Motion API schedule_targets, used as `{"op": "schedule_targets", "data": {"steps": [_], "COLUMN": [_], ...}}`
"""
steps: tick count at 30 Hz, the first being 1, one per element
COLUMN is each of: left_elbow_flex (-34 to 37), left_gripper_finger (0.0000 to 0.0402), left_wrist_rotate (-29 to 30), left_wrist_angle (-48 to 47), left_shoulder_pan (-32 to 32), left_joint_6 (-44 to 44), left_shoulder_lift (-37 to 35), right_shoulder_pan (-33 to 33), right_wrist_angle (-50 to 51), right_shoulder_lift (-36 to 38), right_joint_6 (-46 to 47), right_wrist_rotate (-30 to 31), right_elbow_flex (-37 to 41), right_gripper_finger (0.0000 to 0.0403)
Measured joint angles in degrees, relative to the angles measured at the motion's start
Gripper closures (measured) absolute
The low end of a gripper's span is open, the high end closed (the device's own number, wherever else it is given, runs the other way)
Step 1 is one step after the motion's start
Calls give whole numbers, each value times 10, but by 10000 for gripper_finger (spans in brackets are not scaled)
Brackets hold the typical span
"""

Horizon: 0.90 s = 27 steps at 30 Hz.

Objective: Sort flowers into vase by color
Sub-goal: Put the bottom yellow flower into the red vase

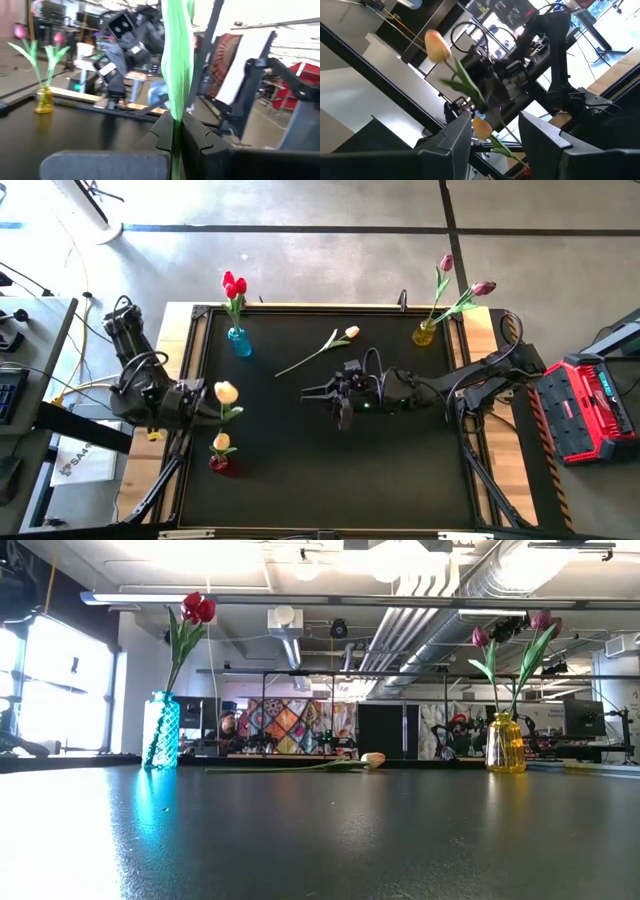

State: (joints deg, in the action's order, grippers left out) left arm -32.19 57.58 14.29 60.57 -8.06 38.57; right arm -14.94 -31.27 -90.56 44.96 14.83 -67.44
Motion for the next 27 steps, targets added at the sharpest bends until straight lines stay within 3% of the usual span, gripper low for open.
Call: {"op": "schedule_targets", "data": {"steps": [10, 22, 27], "left_elbow_flex": [109, 138, 138], "left_gripper_finger": [401, 401, 394], "left_wrist_rotate": [-4, -12, -41], "left_wrist_angle": [175, 188, 184], "left_shoulder_pan": [57, 83, 83], "left_joint_6": [47, 53, 47], "left_shoulder_lift": [0, 0, 0], "right_shoulder_pan": [-13, -48, -51], "right_wrist_angle": [16, 53, 95], "right_shoulder_lift": [0, 0, 0], "right_joint_6": [14, 16, 72], "right_wrist_rotate": [26, 104, 110], "right_elbow_flex": [0, 0, 0], "right_gripper_finger": [250, 250, 249]}}
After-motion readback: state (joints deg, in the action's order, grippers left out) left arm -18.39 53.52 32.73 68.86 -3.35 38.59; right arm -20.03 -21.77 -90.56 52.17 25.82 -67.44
